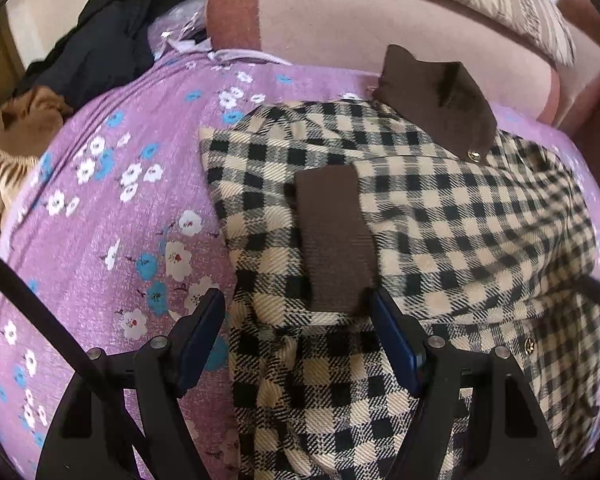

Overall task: Fold large clothes
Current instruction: 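Open both grippers and press the folded sides flat, then move both grippers along the folded shirt toward its hem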

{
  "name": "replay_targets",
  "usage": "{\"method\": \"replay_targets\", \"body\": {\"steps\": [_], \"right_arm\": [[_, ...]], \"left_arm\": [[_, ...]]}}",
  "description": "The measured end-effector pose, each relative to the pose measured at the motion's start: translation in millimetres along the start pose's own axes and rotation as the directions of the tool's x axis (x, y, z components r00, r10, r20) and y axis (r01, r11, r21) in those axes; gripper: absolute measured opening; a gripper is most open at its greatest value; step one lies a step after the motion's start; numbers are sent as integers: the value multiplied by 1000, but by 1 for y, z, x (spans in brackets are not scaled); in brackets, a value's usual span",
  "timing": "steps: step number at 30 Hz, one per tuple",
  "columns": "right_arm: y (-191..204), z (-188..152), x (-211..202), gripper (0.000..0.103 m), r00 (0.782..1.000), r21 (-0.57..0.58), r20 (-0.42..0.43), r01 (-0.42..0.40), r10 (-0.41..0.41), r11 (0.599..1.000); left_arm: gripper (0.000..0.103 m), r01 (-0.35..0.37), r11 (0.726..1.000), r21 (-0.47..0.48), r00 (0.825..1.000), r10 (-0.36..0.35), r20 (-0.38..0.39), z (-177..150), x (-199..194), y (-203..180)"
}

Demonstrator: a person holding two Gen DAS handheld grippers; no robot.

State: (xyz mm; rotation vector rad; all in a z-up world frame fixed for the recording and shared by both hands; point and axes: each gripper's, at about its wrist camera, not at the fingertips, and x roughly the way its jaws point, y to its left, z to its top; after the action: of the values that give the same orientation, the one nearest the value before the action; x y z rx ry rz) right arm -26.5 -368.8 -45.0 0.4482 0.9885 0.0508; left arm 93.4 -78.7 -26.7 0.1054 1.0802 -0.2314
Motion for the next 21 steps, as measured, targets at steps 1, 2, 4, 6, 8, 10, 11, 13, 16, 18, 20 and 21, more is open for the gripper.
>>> {"method": "replay_targets", "body": {"steps": [1,2,4,6,8,10,11,13,16,18,20,21], "right_arm": [[-2,-1,3,57,1000,21,-11,-16,16,1000],[-3,-1,7,57,999,41,-20,-33,34,999],[-9,-2,10,57,995,90,-34,-90,94,992],[-12,-1,11,57,991,114,-28,-126,130,985],[-16,-1,12,57,991,132,-27,-130,134,983],[-21,-1,19,57,986,174,-45,-148,158,974],[-25,-2,23,57,982,206,-62,-161,177,965],[-29,-4,27,57,977,246,-75,-176,199,953],[-31,-2,30,57,977,272,-58,-180,203,945],[-35,-3,34,57,974,317,-28,-204,224,926],[-38,-2,34,56,972,319,16,-227,234,920],[-38,-2,34,41,975,318,34,-219,220,923]], "left_arm": [[74,7,1000,-9,1000,-7,-5,0,1,2],[74,16,1000,-18,1000,-16,-10,0,2,3],[74,17,1000,-22,1000,-17,-12,1,4,5],[76,5,1000,-17,1000,-5,-8,1,5,4],[76,-3,1000,-9,1000,3,-10,1,8,2],[76,-9,1000,-2,1000,9,-7,0,9,1],[76,-14,1000,3,1000,14,-4,0,9,1],[77,-22,1000,9,1000,22,-1,0,10,0],[78,-19,1000,1,1000,19,-4,0,11,0],[79,-19,1000,-5,1000,19,-4,0,12,1],[79,-22,1000,-6,1000,22,-4,0,12,1],[79,-23,1000,-7,1000,23,-3,0,12,0]]}}
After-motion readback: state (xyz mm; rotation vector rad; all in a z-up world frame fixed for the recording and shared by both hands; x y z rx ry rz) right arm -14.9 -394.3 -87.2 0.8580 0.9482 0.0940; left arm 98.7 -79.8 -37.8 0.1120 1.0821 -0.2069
